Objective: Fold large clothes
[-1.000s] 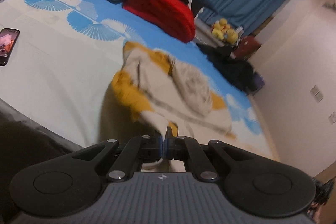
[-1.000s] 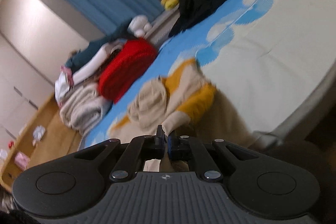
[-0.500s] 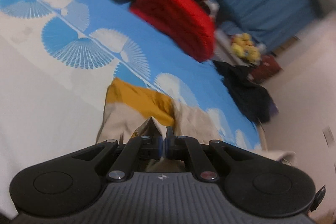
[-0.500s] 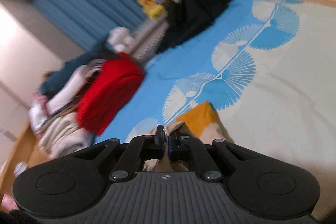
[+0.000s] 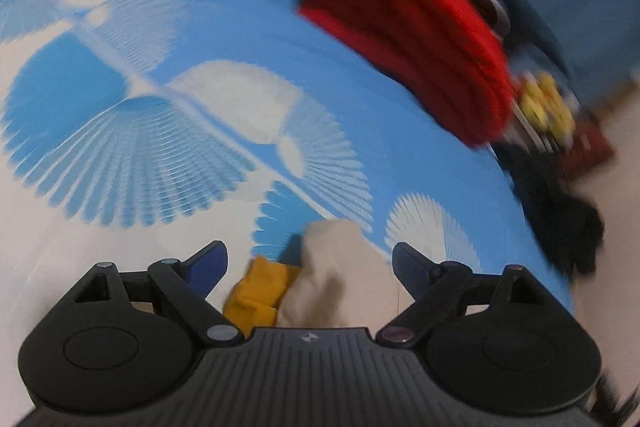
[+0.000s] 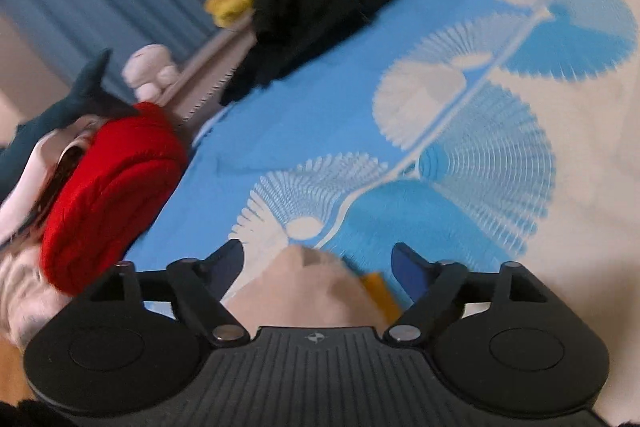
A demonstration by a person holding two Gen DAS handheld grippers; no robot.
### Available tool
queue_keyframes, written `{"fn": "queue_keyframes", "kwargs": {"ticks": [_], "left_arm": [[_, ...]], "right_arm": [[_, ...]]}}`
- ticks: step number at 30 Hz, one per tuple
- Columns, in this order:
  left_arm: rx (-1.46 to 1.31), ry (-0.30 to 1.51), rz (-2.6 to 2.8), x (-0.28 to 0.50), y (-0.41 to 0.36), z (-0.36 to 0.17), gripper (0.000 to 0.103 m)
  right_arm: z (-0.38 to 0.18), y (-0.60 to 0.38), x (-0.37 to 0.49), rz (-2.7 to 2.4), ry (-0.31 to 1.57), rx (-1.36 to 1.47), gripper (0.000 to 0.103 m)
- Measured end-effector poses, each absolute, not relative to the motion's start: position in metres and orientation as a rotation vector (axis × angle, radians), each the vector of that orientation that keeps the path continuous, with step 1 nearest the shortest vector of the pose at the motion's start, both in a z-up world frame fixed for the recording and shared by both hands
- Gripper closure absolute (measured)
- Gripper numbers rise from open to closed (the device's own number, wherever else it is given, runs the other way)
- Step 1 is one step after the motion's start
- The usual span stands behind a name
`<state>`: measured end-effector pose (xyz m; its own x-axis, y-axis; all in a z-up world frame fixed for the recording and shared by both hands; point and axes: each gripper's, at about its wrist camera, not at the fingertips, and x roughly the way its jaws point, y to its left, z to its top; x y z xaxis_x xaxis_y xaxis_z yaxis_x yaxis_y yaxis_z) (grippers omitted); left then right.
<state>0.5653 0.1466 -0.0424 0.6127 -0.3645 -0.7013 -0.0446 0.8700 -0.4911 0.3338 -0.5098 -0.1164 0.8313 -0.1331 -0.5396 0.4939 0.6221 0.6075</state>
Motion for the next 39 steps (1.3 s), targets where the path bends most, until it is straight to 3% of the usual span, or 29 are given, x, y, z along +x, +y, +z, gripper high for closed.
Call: {"fn": "queue_keyframes", "kwargs": {"ticks": [8,9,10,11,12,15,20,26,28,29,30,31,32,33,34,39], "left_arm": [[-0.26,0.941,-0.328,0.573,0.077,-0.068,0.007],[-0.221,0.919,-0.328,0.572,0.071,-0.073,0.03],[-0.149,0.884,-0.314,0.57,0.063,-0.071,0.094],[-0.1,0.873,-0.298,0.569,0.059,-0.071,0.1],[-0.113,0.854,-0.265,0.569,0.061,-0.072,0.101],[-0.205,0.825,-0.201,0.574,0.084,-0.085,0.101],[-0.169,0.868,-0.165,0.574,0.078,-0.124,0.101],[-0.235,0.856,-0.192,0.576,0.09,-0.129,0.1],[-0.265,0.838,-0.192,0.574,0.095,-0.127,0.095],[-0.3,0.827,-0.19,0.572,0.099,-0.125,0.092],[-0.34,0.813,-0.175,0.571,0.105,-0.122,0.077],[-0.377,0.801,-0.142,0.57,0.112,-0.118,0.055],[-0.398,0.788,-0.101,0.567,0.118,-0.112,0.043],[-0.398,0.764,-0.036,0.563,0.125,-0.102,0.023],[-0.392,0.733,0.019,0.558,0.13,-0.091,0.013],[-0.433,0.626,-0.078,0.52,0.124,-0.02,0.013]], "right_arm": [[-0.152,-0.506,0.364,-0.223,0.654,0.742,0.019],[-0.152,-0.502,0.367,-0.219,0.649,0.731,0.028],[-0.151,-0.496,0.369,-0.197,0.637,0.71,0.043],[-0.147,-0.489,0.372,-0.181,0.626,0.653,0.099],[-0.142,-0.483,0.374,-0.197,0.619,0.591,0.102],[-0.131,-0.486,0.371,-0.277,0.544,0.602,0.103],[-0.174,-0.489,0.387,-0.347,0.678,0.613,0.102],[-0.185,-0.49,0.386,-0.335,0.682,0.567,0.103],[-0.185,-0.488,0.384,-0.335,0.669,0.562,0.103],[-0.185,-0.489,0.383,-0.336,0.657,0.566,0.103],[-0.185,-0.49,0.382,-0.342,0.649,0.577,0.098],[-0.182,-0.492,0.38,-0.368,0.638,0.587,0.082],[-0.176,-0.492,0.378,-0.416,0.623,0.58,0.067],[-0.166,-0.49,0.374,-0.491,0.606,0.554,0.035],[-0.153,-0.488,0.368,-0.567,0.568,0.508,0.03],[-0.074,-0.457,0.327,-0.486,0.37,0.416,0.03]]}}
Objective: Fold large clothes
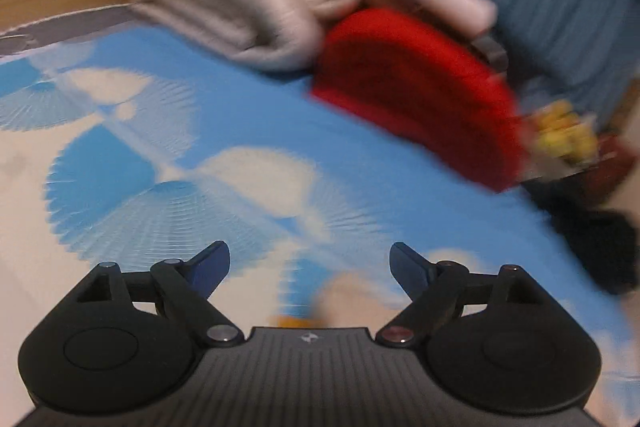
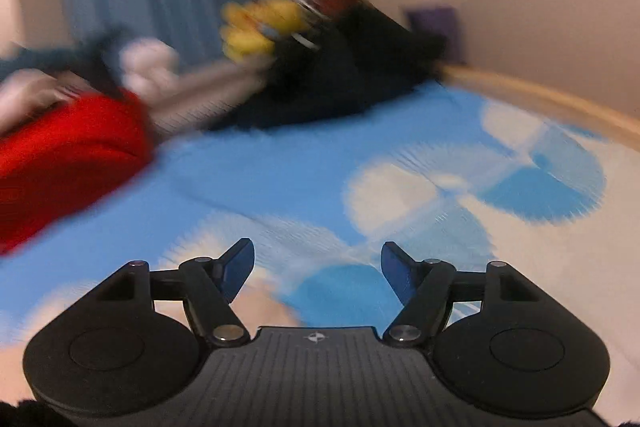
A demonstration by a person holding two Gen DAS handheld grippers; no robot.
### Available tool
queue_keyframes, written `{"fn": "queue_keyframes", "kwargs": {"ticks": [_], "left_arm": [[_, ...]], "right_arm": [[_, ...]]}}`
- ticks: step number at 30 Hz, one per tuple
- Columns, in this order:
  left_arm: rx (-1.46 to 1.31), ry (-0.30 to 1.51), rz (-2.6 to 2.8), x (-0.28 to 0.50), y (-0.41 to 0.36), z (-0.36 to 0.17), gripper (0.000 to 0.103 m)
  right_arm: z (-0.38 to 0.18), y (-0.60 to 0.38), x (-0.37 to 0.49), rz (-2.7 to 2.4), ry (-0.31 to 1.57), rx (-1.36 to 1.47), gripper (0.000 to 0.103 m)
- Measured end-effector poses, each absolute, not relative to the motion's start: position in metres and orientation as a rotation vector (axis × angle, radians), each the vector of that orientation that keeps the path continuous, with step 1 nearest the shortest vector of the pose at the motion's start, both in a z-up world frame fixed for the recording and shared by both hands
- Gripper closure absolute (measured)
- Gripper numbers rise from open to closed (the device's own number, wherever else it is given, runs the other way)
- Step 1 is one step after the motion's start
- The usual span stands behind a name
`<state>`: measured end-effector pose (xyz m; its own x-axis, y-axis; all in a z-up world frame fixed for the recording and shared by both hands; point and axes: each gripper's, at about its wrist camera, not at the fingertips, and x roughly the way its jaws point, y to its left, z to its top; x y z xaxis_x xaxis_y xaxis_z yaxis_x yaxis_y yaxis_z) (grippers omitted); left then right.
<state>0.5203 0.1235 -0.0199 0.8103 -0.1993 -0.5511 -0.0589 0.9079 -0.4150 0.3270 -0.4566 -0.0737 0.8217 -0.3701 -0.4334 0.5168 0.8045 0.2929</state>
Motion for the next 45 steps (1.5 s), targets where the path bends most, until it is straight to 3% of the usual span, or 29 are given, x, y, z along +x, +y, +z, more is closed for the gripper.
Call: {"fn": "queue_keyframes", "kwargs": {"ticks": [5,12,15,19,21,27,32,33,34,45], "left_arm": [[-0.466,0.65,-0.395,0.481,0.028,0.006,0.007],[-0.31,0.869,-0.388,0.476,-0.071,-0.093,0.011],[-0.16,0.832,-0.329,0.48,-0.084,-0.121,0.011],[-0.081,0.774,-0.34,0.48,-0.098,-0.132,0.001],[-0.066,0.762,-0.337,0.474,-0.101,-0.131,0.001],[-0.249,0.704,-0.376,0.505,-0.077,-0.099,0.001],[-0.136,0.703,-0.172,0.548,-0.035,-0.121,0.0],[-0.16,0.697,-0.129,0.551,-0.015,-0.125,0.001],[-0.181,0.699,-0.092,0.555,0.0,-0.128,0.001],[-0.217,0.737,0.1,0.568,0.097,-0.139,0.0]], "right_arm": [[-0.045,-0.358,0.316,-0.008,0.376,0.366,0.034],[-0.125,-0.264,0.352,0.135,0.625,0.026,0.033],[-0.159,-0.268,0.361,0.163,0.683,-0.034,0.031],[-0.171,-0.269,0.364,0.172,0.663,-0.025,0.029],[-0.171,-0.268,0.361,0.173,0.66,-0.012,0.029],[-0.126,-0.268,0.373,0.183,0.529,0.079,0.036],[-0.161,-0.292,0.421,0.065,0.58,0.157,0.036],[-0.164,-0.301,0.423,0.076,0.579,0.209,0.038],[-0.162,-0.312,0.423,0.07,0.566,0.246,0.047],[-0.171,-0.443,0.383,-0.346,0.617,0.297,0.041]]}}
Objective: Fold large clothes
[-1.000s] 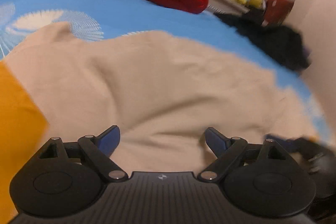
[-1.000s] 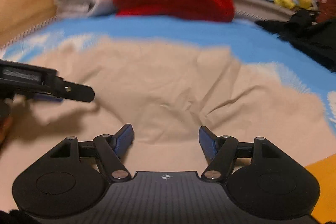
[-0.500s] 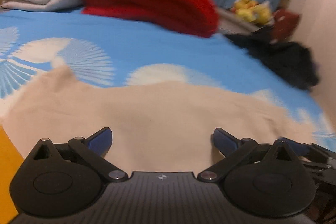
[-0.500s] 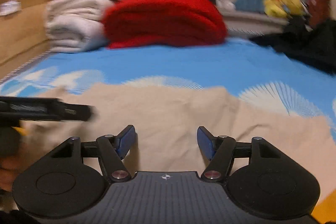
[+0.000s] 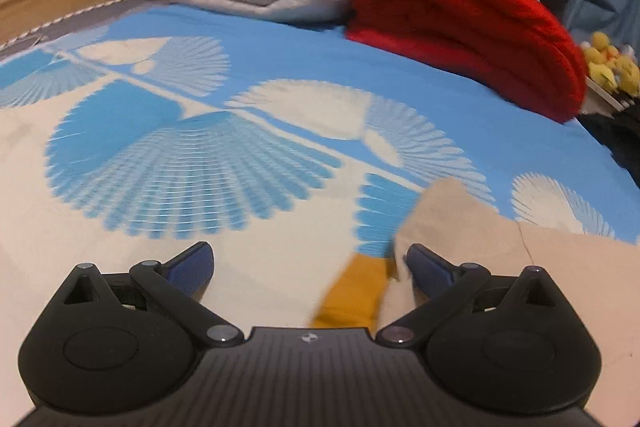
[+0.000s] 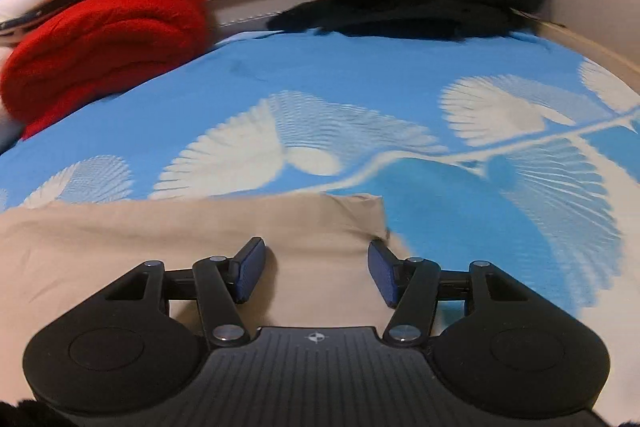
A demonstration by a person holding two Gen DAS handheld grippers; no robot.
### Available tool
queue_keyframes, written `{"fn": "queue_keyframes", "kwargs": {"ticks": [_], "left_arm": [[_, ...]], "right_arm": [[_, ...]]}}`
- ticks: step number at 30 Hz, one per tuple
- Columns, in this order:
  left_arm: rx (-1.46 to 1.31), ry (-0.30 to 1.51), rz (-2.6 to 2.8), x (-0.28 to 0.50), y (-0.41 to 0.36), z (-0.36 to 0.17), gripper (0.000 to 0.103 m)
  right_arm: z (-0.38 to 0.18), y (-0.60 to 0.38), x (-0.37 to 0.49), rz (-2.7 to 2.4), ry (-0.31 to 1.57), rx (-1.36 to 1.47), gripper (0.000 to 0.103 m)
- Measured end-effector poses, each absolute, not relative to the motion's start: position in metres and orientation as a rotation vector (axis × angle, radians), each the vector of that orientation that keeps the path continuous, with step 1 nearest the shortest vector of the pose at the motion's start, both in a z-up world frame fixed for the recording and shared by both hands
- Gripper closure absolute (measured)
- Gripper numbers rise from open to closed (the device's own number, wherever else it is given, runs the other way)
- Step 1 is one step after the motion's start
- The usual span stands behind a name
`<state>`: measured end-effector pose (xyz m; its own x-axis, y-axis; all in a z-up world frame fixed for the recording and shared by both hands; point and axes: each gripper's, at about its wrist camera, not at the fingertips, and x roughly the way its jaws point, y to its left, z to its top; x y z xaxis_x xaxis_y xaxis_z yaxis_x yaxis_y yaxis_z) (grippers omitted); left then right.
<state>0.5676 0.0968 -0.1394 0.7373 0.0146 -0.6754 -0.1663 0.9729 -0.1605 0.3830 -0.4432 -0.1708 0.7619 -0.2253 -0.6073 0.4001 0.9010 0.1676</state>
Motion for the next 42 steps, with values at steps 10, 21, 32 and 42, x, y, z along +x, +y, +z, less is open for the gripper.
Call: {"fn": "queue_keyframes", "kwargs": {"ticks": [10,21,32,42], "left_arm": [[-0.163,0.729,0.036,0.466,0.061,-0.055,0.0],[0.119,0.799,-0.267,0.328,-0.046,-0.112,0.0],[0.106,0.826,-0.17,0.353,-0.012,-0.127,0.0],[0.027,0.853,-0.05,0.362,0.037,-0.116,0.0]], "right_arm": [[-0.099,-0.374,0.285,-0.231,0.543,0.339,0.014],[-0.116,-0.202,0.221,0.106,0.679,0.163,0.012],[-0.145,-0.228,0.216,0.12,0.679,-0.071,0.005],[-0.161,-0.354,0.19,-0.287,0.726,0.028,0.005]]}}
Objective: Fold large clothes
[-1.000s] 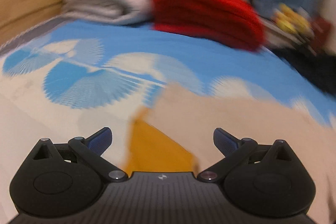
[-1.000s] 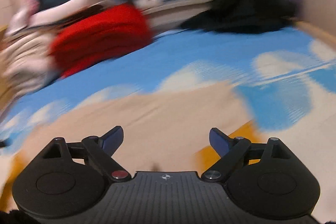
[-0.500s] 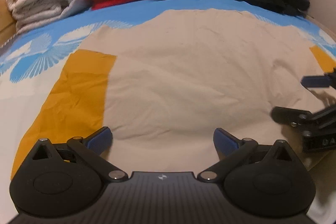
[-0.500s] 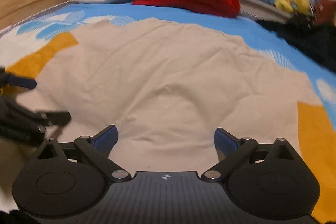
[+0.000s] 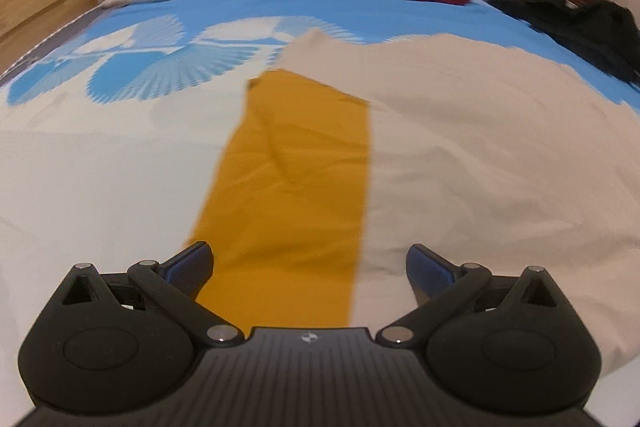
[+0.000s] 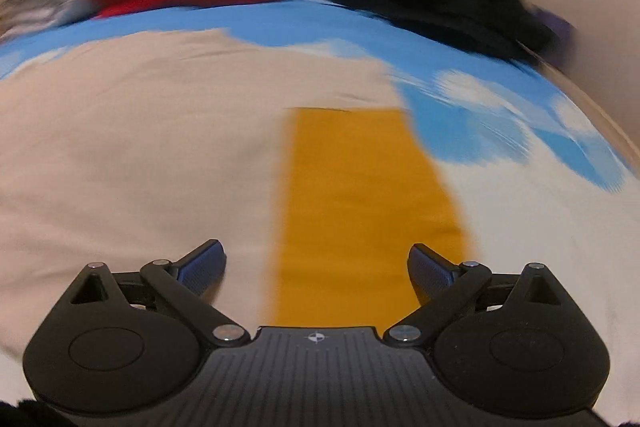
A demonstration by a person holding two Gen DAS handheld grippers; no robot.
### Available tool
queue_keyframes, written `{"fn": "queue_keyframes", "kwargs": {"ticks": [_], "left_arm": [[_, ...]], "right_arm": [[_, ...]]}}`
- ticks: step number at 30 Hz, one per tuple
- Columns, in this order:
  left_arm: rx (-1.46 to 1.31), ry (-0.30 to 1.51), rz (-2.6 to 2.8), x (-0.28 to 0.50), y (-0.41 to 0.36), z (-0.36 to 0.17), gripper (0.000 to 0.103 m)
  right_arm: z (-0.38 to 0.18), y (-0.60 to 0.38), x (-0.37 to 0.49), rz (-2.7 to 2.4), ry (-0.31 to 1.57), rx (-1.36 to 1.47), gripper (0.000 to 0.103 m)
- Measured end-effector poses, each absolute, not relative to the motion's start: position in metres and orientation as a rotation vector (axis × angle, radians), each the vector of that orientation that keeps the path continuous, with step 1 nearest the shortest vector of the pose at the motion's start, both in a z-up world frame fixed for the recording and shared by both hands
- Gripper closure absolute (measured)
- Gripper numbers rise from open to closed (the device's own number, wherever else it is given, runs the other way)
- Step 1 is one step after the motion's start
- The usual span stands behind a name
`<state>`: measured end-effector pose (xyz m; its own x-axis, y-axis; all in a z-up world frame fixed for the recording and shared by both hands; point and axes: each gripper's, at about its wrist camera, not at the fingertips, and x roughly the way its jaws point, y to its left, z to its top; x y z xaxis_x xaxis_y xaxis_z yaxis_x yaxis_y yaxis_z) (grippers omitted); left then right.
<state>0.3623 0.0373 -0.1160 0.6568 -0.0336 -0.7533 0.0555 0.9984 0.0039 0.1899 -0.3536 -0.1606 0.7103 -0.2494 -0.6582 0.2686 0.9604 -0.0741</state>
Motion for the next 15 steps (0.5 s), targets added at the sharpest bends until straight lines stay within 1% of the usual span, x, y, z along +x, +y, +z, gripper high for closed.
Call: {"fn": "queue_keyframes", "kwargs": {"ticks": [4,8,12,15], "left_arm": [[-0.032,0.877,0.071,0.366,0.065,-0.115,0.0],[-0.055,0.882,0.181,0.369,0.093,-0.116,0.0],[-0.012,0.844,0.258,0.353,0.096,-0.092,0.0],[-0.006,0.795,0.147,0.327,0.074,-0.062,0.0]], "right_arm": [[-0.163,-0.386,0.176,-0.435,0.741,0.083,0.005],[-0.166,-0.421,0.152,-0.507,0.733,0.216,0.005],[-0.144,-0.421,0.128,-0.572,0.645,0.236,0.007],[-0.121,-0.414,0.097,-0.521,0.544,0.393,0.006]]}}
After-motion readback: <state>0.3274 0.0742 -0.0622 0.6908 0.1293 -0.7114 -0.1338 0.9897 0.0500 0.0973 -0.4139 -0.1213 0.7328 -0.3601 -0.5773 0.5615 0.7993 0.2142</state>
